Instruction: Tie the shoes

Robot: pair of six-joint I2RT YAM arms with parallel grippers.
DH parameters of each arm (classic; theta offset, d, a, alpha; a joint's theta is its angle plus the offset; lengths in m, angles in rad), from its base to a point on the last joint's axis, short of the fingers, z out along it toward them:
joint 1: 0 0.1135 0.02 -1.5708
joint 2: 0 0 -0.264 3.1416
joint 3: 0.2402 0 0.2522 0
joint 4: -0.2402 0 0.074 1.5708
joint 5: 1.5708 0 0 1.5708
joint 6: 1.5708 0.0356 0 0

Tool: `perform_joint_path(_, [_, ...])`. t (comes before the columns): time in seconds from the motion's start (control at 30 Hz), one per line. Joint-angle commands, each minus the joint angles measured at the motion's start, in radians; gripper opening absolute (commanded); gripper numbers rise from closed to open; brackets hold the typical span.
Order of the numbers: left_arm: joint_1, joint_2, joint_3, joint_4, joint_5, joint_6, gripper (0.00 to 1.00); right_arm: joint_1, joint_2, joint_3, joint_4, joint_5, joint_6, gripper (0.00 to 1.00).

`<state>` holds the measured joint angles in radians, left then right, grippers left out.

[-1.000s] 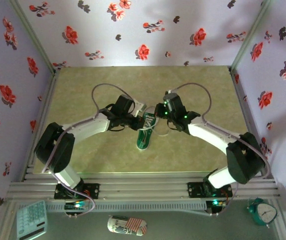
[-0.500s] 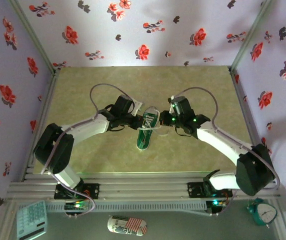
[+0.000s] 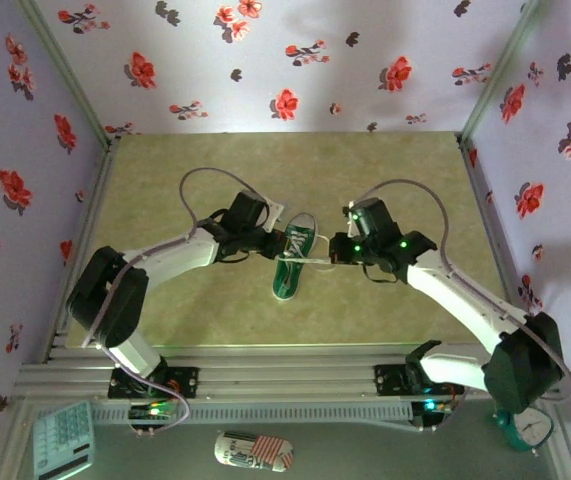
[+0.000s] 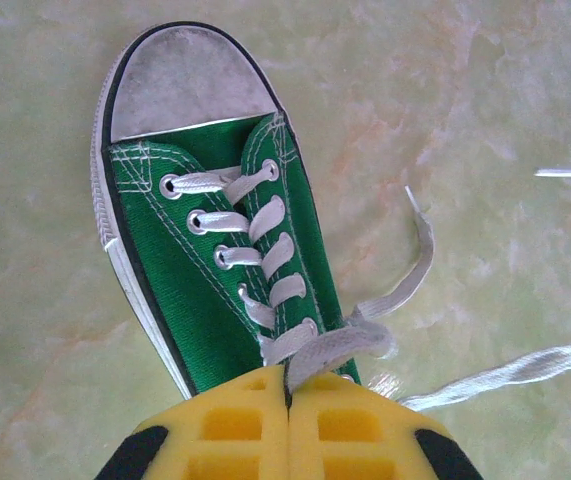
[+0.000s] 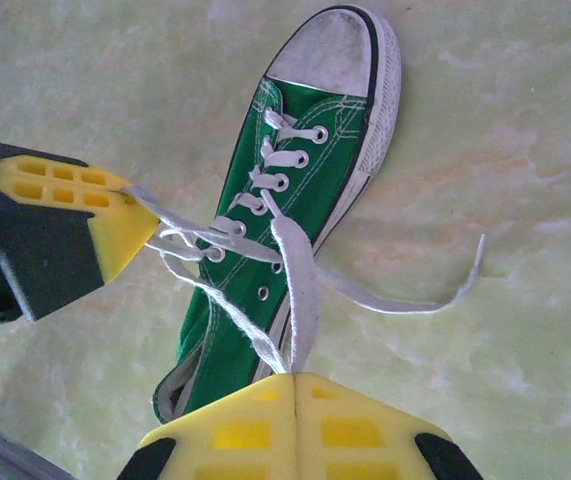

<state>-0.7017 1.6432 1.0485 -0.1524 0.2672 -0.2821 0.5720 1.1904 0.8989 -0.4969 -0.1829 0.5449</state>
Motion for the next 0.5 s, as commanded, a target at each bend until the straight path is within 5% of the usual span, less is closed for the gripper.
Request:
perform_joint_path(0.0, [-0.006,0.010,0.016,0.007,-0.018,-0.003,0.00,0.003,-0.014,-0.013,-0.066,0.021,-0.023,0.00])
perform_joint_path(0.23, [-0.009,-0.007,-0.003,0.024,-0.019,0.001,0.00,-0.001,0.033,0.050,-0.055,0.101,-0.090,0.00])
perform_joint_path(0.47, [-0.014,-0.036,-0.022,0.048,-0.018,-0.002,0.00,-0.003,0.276,0.249,-0.005,0.111,-0.226,0.00])
